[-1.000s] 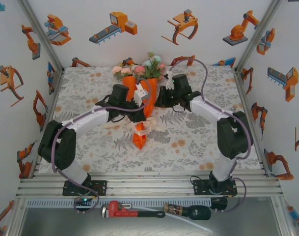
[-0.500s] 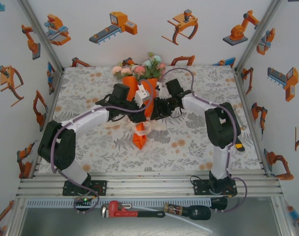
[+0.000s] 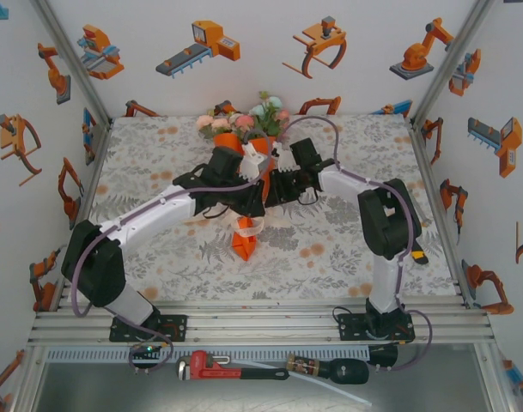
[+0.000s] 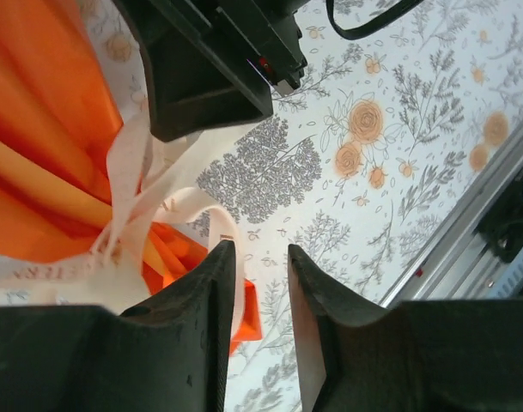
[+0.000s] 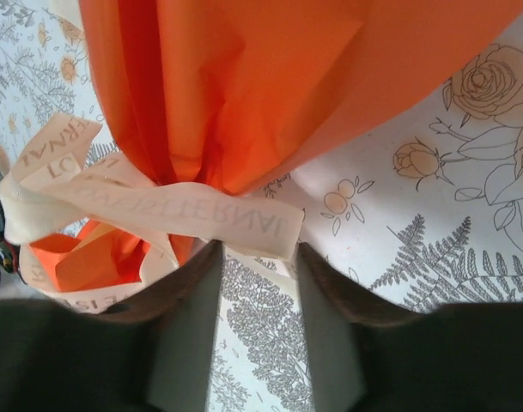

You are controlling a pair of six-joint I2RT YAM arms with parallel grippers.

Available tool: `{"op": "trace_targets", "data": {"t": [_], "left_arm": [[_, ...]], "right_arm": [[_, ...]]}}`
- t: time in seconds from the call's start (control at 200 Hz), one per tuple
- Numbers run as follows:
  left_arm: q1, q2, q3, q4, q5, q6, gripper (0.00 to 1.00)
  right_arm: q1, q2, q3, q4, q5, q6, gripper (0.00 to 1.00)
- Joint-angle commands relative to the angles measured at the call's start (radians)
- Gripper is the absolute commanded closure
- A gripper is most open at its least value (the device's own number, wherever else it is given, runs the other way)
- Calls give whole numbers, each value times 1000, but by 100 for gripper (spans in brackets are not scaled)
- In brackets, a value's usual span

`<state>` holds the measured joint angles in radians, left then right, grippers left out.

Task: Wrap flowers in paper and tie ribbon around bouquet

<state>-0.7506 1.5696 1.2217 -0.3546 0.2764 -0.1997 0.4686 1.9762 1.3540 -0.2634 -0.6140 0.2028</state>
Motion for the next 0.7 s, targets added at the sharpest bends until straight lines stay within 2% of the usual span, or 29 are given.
{"op": "trace_targets", "data": {"t": [0.0,0.19,0.36,0.696], "left_arm": [[-34,-14,39,-96,-169,-205,58],[-55,28,70,-140,-264,-509,52],[-103,132,167,-224,-364,-522,51],[-125,237,211,-262,-441,-597,54]], "right_arm": [[4,9,19,32,-34,-7,80],[4,-38,-39,118,-28,46,100],[5,-110,-106,188,-9,81,100],[4,-177,-156,206,10,100,100]]}}
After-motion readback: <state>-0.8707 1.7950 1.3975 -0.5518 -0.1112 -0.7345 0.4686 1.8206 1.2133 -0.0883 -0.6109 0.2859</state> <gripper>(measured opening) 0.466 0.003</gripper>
